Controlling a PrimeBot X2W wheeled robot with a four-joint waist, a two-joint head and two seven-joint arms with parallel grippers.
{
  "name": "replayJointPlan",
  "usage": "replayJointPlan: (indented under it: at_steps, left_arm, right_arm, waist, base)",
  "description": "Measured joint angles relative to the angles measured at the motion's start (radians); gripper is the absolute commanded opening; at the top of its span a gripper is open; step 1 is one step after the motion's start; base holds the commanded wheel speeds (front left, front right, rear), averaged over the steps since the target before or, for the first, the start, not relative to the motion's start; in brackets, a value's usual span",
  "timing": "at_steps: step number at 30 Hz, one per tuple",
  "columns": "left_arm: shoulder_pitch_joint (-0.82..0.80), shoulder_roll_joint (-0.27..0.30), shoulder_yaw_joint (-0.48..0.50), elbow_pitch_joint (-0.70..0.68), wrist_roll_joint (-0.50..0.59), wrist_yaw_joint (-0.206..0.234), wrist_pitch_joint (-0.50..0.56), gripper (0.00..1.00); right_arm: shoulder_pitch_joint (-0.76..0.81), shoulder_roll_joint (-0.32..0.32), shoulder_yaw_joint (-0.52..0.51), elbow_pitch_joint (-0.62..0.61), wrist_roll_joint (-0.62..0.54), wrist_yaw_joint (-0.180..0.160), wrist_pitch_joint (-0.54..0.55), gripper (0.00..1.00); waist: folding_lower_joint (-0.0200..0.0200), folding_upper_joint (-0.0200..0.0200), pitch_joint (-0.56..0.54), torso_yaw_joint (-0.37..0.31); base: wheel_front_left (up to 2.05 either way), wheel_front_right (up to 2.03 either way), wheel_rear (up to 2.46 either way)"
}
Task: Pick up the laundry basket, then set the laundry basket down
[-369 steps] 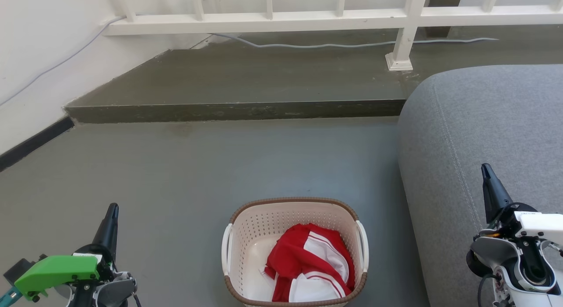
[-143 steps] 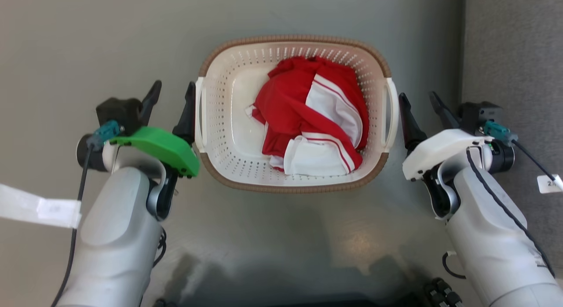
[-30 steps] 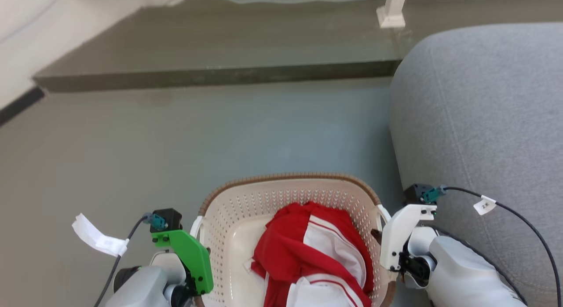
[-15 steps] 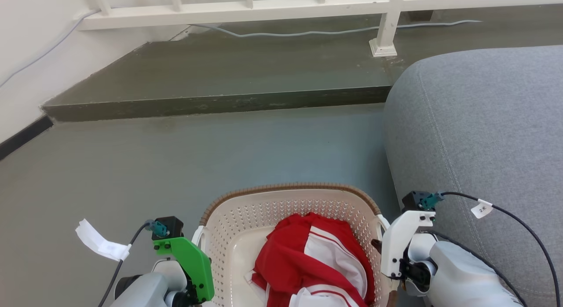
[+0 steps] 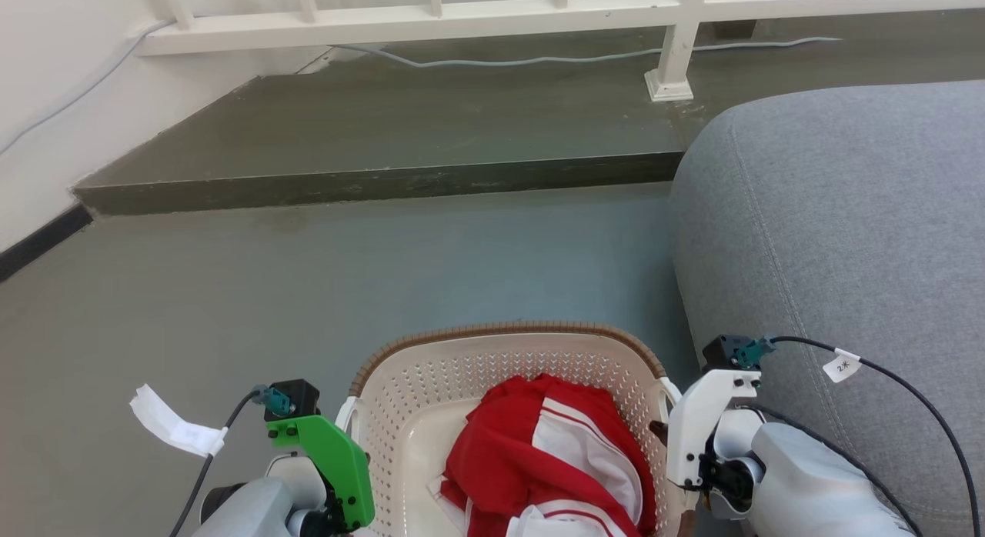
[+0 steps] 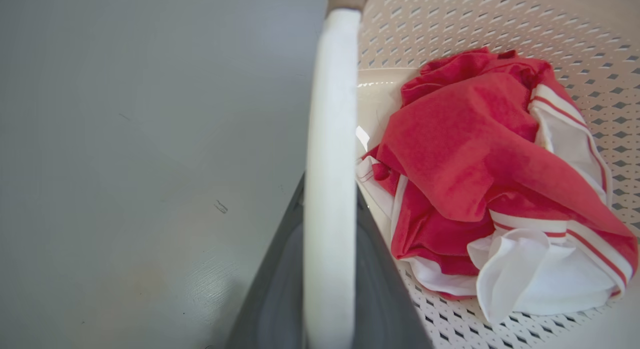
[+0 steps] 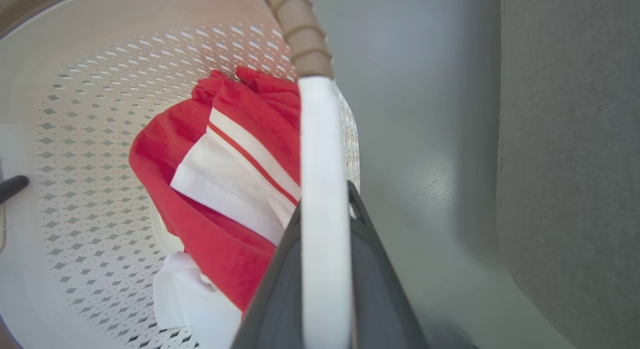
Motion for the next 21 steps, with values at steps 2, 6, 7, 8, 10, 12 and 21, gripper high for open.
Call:
replayJointPlan:
  at_steps: [2,6,7,8,10,12,21]
  left_arm:
    - [0.0,0.0,-0.002,0.0,-0.001,0.0,0.0,0.0]
    - [0.0,0.001,-0.006,0.0,-0.002,0.0,0.0,0.0]
    - [0.0,0.002,-0.008,0.0,-0.002,0.0,0.0,0.0]
    - [0.0,0.002,-0.009,0.0,-0.003,0.0,0.0,0.0]
    - [0.0,0.002,-0.012,0.0,-0.006,0.0,0.0,0.0]
    - [0.0,0.002,-0.014,0.0,-0.008,0.0,-0.001,0.0]
    - [0.0,0.004,-0.021,0.0,-0.011,0.0,-0.004,0.0]
  right_arm:
    - [0.0,0.0,0.002,0.0,0.004,0.0,0.0,0.0]
    - [0.0,-0.001,0.01,0.0,0.009,0.0,0.0,0.0]
    - [0.0,-0.001,0.013,0.0,0.009,0.0,0.0,0.0]
    - [0.0,-0.001,0.015,0.0,0.009,0.0,0.0,0.0]
    - [0.0,-0.002,0.018,0.0,0.01,0.0,0.0,0.0]
    - [0.0,-0.002,0.021,0.0,0.017,0.0,0.0,0.0]
    - [0.0,-0.002,0.029,0.0,0.027,0.0,-0.002,0.0]
  waist:
    - [0.0,0.0,0.001,0.0]
    - [0.0,0.0,0.002,-0.001]
    - [0.0,0.0,0.003,-0.001]
    - [0.0,0.0,0.003,-0.002]
    - [0.0,0.0,0.004,-0.002]
    - [0.0,0.0,0.004,-0.003]
    - [0.0,0.0,0.01,-0.006]
  base:
    - [0.0,0.0,0.0]
    - [0.0,0.0,0.0]
    - [0.0,0.0,0.0]
    - [0.0,0.0,0.0]
    - [0.0,0.0,0.0]
    - [0.0,0.0,0.0]
    - [0.0,0.0,0.0]
